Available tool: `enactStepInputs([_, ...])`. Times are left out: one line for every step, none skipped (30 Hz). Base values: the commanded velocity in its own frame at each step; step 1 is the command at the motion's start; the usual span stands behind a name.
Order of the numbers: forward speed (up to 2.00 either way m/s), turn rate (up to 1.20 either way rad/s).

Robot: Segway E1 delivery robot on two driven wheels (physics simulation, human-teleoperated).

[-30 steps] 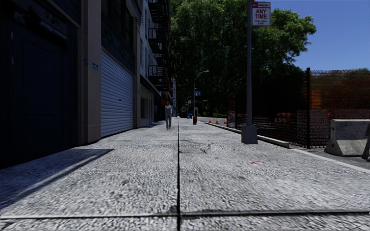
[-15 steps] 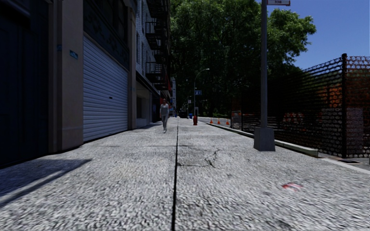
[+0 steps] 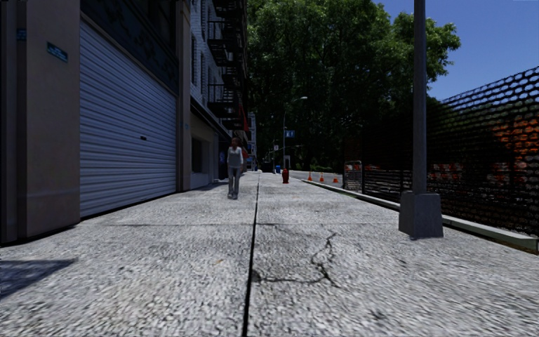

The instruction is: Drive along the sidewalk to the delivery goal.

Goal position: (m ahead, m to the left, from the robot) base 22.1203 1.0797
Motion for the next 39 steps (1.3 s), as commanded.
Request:
enactStepInputs([2.00, 0.00])
enactStepInputs([2.00, -0.02])
enactStepInputs([2.00, -0.04])
enactStepInputs([2.00, -0.04])
enactStepInputs([2.00, -0.04])
enactStepInputs([2.00, 0.00])
enactStepInputs([2.00, 0.00])
enactStepInputs([2.00, 0.00])
enactStepInputs([2.00, 0.00])
enactStepInputs([2.00, 0.00])
enactStepInputs([2.00, 0.00])
enactStepInputs([2.00, 0.00])
enactStepInputs([2.00, 0.00])
enactStepInputs([2.00, 0.00])
enactStepInputs([2.00, 0.00])
enactStepInputs([2.00, 0.00])
enactStepInputs([2.00, 0.00])
enactStepInputs([2.00, 0.00])
enactStepInputs([2.00, 0.00])
enactStepInputs([2.00, -0.22])
enactStepInputs([2.00, -0.22])
enactStepInputs([2.00, -0.49])
enactStepInputs([2.00, -0.60])
enactStepInputs([2.00, -0.63])
enactStepInputs([2.00, -0.64])
enactStepInputs([2.00, -0.64])
enactStepInputs([2.00, -0.64])
enactStepInputs([2.00, -0.64])
enactStepInputs([2.00, -0.55])
enactStepInputs([2.00, -0.55])
enactStepInputs([2.00, -0.07])
enactStepInputs([2.00, 0.00])
enactStepInputs([2.00, 0.00])
enactStepInputs([2.00, 0.00])
enactStepInputs([2.00, 0.00])
enactStepInputs([2.00, 0.00])
enactStepInputs([2.00, 0.00])
enactStepInputs([2.00, 0.00])
enactStepInputs([2.00, 0.00])
